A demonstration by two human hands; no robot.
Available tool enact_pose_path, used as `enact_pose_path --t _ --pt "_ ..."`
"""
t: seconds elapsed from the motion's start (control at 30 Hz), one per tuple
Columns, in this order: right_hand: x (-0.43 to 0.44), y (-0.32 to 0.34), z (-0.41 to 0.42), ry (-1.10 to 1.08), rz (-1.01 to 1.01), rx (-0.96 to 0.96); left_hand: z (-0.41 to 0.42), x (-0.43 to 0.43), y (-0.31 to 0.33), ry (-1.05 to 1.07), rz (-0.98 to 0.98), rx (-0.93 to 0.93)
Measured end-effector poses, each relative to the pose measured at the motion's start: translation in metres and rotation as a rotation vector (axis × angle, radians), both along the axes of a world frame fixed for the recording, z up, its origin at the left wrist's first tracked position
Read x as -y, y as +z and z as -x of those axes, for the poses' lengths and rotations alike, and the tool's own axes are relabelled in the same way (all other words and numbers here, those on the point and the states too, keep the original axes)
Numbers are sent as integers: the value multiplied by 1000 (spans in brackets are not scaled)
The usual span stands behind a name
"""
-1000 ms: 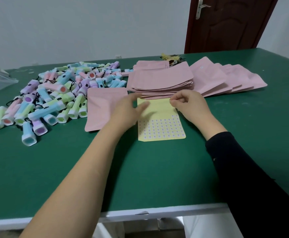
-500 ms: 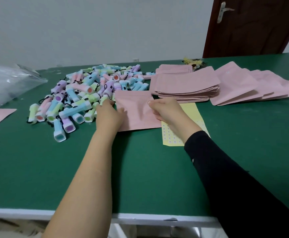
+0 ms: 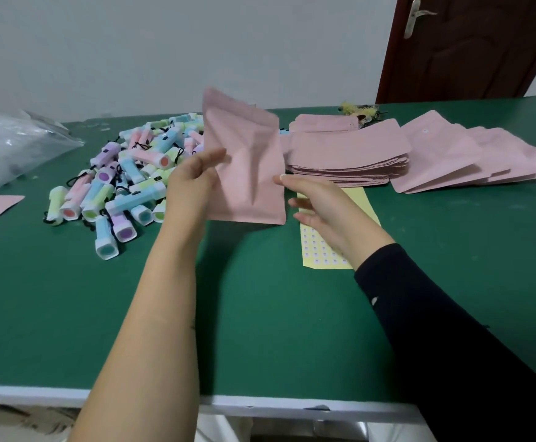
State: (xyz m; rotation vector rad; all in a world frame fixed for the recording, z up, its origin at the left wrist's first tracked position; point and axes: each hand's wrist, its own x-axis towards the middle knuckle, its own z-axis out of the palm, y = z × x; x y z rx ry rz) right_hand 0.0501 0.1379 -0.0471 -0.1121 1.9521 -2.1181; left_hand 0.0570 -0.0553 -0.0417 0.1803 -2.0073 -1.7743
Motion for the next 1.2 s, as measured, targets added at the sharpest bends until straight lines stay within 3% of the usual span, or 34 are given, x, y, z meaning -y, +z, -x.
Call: enact_pose_path --t 0.1,0.27,0.4,0.5,0.6,0.83,0.97,1.07,1.2 --pt "-2 2 2 -44 87 -88 -4 -4 4 -66 -129 -14" --pt "-6 6 6 -12 456 -79 -4 -6 7 -212 -327 22" --pt "-1 15 3 15 610 -120 -3 -15 -1 -18 -54 68" --pt "2 18 1 -70 507 -192 -6 -28 -3 94 91 -50" --pt "10 19 -11 -27 336 -281 -6 -43 -1 -218 -73 -55" --pt "17 22 -23 236 324 -201 -12 -33 3 -709 -529 41" --pt "6 27 -18 55 455 -191 -12 -23 5 -628 -673 103" --pt "-8 31 -14 -119 453 -217 -13 -17 6 -502 -604 167" --pt "-21 30 -7 -239 344 -282 -15 -15 5 -533 -532 305"
